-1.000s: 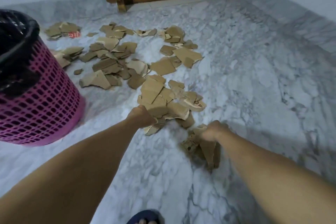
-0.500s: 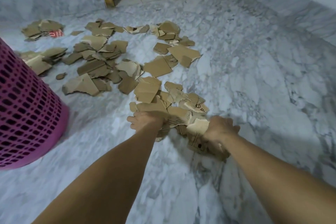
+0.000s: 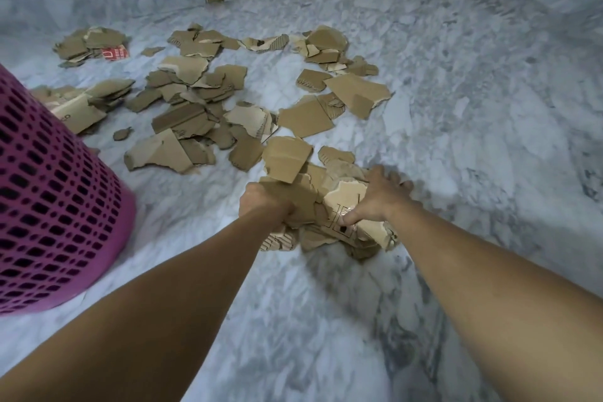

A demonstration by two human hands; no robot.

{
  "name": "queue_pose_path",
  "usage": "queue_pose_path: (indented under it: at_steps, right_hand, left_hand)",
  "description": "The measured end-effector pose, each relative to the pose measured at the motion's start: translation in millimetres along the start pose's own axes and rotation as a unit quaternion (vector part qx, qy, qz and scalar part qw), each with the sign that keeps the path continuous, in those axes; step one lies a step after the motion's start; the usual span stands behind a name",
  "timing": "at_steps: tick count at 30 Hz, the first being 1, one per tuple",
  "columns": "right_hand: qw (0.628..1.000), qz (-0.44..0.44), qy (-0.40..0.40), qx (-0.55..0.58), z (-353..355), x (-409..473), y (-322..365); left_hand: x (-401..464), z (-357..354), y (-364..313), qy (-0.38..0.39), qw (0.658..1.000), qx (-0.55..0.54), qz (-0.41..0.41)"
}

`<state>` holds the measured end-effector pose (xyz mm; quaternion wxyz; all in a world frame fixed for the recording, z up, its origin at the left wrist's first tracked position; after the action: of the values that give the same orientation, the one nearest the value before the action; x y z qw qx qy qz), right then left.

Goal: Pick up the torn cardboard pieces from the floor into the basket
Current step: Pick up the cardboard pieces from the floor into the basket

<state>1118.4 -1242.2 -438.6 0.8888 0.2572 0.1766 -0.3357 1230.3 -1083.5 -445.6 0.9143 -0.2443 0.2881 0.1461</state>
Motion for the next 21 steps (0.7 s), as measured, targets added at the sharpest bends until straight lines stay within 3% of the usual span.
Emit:
queue_pose_path:
  at_steps: [6, 9, 14, 21]
  right_hand:
    - [1.0, -0.011, 0.003, -0.007, -0.5, -3.0, 0.6]
    - [0.998, 0.013, -0.012, 0.056, -6.6, -4.6, 0.2]
    - [0.998, 0.026, -0.014, 0.056, -4.2, -10.2, 1.6]
    - [0.999, 0.043, -0.021, 0.005, 14.3, -10.8, 0.5]
  left_hand:
    - [5.5, 1.5, -4.9, 0.06, 0.998, -0.033, 0.007]
    - [7.1, 2.5, -8.1, 0.045, 0.995, 0.075, -0.037]
    - [15.9, 25.9, -15.0, -0.018, 0.954, 0.283, -0.099]
    - [26.4, 57.6, -23.3, 0.026, 0.905, 0.4, -0.143]
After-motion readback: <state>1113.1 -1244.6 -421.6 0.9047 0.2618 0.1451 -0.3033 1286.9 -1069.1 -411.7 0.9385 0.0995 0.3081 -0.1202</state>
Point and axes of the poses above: each hand's wrist, its own x-axis towards the middle knuckle, its own z-axis out of the back of the hand, y = z × x, the point moved 1 cm from there along x, towards the middle knuckle, and after that the axes turned 14 degrees about z, right-handed, at the moved point
